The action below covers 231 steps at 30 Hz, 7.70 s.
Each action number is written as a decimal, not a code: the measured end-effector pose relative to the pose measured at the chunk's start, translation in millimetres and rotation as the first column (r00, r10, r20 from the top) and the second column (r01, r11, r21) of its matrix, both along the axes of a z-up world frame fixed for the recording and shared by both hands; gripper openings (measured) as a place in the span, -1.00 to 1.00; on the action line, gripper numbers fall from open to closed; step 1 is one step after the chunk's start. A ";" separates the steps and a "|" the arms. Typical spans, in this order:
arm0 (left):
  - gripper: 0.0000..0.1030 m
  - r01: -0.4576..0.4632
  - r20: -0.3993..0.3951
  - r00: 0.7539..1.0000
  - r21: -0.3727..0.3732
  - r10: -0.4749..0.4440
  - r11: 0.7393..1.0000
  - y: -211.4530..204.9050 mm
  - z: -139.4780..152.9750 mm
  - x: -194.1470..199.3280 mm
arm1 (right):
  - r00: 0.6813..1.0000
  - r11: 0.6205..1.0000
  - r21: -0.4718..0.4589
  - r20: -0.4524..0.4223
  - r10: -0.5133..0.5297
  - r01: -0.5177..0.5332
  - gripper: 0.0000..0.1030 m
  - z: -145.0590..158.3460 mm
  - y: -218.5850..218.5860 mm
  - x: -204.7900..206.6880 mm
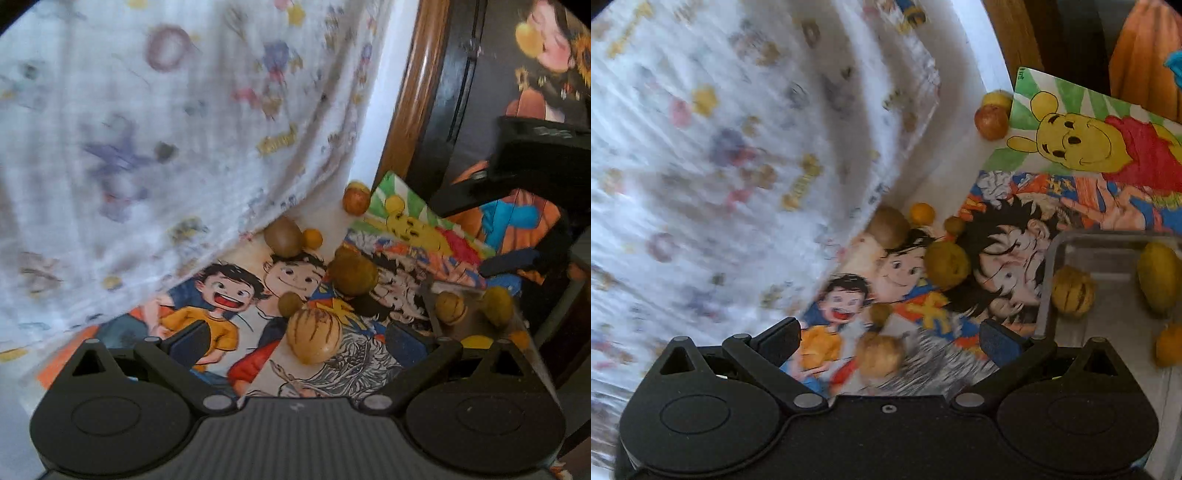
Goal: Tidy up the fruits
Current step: 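Grasp a second striped melon with the left tool while the right tool grasps a green pear, then carry the melon in the left tool over the tray while the right tool carries the pear there, then lower the melon onto the tray and open the left tool while the right tool releases the pear, then lift both open tools away from the tray toward the loose fruits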
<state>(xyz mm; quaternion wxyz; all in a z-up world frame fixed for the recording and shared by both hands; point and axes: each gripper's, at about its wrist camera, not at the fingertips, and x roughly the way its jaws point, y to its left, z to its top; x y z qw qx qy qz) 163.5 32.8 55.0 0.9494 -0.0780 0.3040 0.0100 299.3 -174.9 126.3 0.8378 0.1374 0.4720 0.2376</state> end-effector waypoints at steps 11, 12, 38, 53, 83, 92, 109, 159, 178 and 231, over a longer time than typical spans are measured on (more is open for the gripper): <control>0.98 -0.015 -0.029 0.999 -0.023 0.014 1.000 -12.9 -44.6 38.6 | 0.992 0.992 -0.049 0.041 0.116 -0.114 0.93 -75.9 10.7 67.6; 0.96 -0.031 -0.027 0.999 -0.026 0.030 0.999 -14.0 -47.0 40.6 | 0.992 0.992 -0.041 0.044 0.120 -0.118 0.93 -79.8 12.5 72.3; 0.13 -0.073 -0.039 0.997 -0.112 0.069 0.991 -11.2 -68.4 56.8 | 0.990 0.992 -0.036 0.063 0.123 -0.121 0.34 -125.3 37.9 108.4; 0.08 -0.095 -0.046 0.995 -0.126 0.090 0.987 -12.1 -64.3 49.7 | 0.985 0.988 -0.075 0.095 0.144 -0.137 0.07 -123.1 29.9 84.7; 0.08 -0.111 -0.007 0.994 -0.173 0.111 0.979 -37.1 -22.5 -41.5 | 0.970 0.984 0.159 0.238 0.045 -0.084 0.06 -72.1 -66.4 -83.6; 0.08 0.018 -0.027 0.999 -0.132 -0.022 0.991 -88.9 -25.3 -39.2 | 0.959 0.991 0.123 0.270 -0.082 0.050 0.06 -73.7 -141.2 -121.4; 0.08 0.299 -0.101 0.949 -0.017 -0.300 0.954 -186.2 -41.9 -7.7 | 0.939 0.978 0.015 0.275 -0.206 0.210 0.06 -110.6 -200.6 -115.4; 0.16 0.317 -0.104 0.944 0.021 -0.313 0.948 -191.6 -61.5 27.9 | 0.919 0.966 0.032 0.303 -0.254 0.256 0.10 -134.4 -203.1 -88.6; 0.81 0.255 0.002 0.967 0.026 -0.255 0.967 -165.1 -31.0 -20.3 | 0.901 0.955 0.091 0.316 -0.298 0.284 0.42 -117.1 -202.5 -124.8; 0.99 -0.120 -0.115 0.985 0.065 0.127 0.991 28.8 -11.6 -131.2 | 0.981 1.000 -0.018 0.194 -0.015 0.019 0.99 -101.9 -24.6 -235.4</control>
